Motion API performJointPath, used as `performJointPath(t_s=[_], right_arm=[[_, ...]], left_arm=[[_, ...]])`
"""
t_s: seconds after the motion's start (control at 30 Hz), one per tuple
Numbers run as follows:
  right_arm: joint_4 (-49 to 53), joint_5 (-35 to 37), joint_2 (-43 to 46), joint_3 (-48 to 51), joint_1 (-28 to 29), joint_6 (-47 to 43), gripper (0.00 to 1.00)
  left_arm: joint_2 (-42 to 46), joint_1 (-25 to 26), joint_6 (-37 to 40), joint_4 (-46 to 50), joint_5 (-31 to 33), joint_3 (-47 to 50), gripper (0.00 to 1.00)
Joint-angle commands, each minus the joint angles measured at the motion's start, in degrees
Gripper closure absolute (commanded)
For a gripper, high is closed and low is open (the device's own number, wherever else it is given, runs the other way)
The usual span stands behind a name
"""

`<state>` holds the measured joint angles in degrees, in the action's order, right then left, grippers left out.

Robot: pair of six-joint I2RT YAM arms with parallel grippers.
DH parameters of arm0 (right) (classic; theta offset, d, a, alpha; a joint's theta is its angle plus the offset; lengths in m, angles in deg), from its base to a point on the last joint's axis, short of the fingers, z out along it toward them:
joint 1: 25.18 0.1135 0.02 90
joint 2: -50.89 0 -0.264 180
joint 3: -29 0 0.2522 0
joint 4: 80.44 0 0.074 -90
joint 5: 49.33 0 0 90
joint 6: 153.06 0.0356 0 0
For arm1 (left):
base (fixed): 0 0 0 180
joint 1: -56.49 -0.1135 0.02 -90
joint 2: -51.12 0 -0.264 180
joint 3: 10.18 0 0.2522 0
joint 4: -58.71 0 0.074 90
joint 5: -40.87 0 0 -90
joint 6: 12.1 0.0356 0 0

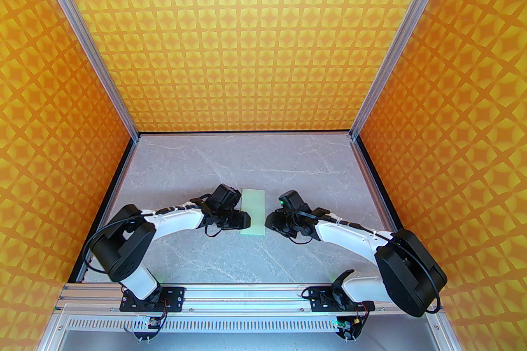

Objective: Fold a paper plane with a square sheet of paper (fold left side to right side)

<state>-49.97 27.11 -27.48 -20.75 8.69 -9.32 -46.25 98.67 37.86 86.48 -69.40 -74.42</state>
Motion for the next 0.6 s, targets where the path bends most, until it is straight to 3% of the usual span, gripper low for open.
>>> performJointPath(t_s=[0.0, 0.57], right_arm=[[-0.80, -1.01, 0.20, -0.49, -0.21, 0.41, 0.62], [-4.14, -3.75, -3.94, 0.13, -0.21, 0.78, 0.62]], left_arm=[[-1.92, 1.15, 0.10, 1.90, 1.07, -1.76, 0.44], [-1.73, 3.35, -0.09, -1.59, -3.02, -2.07, 0.51]])
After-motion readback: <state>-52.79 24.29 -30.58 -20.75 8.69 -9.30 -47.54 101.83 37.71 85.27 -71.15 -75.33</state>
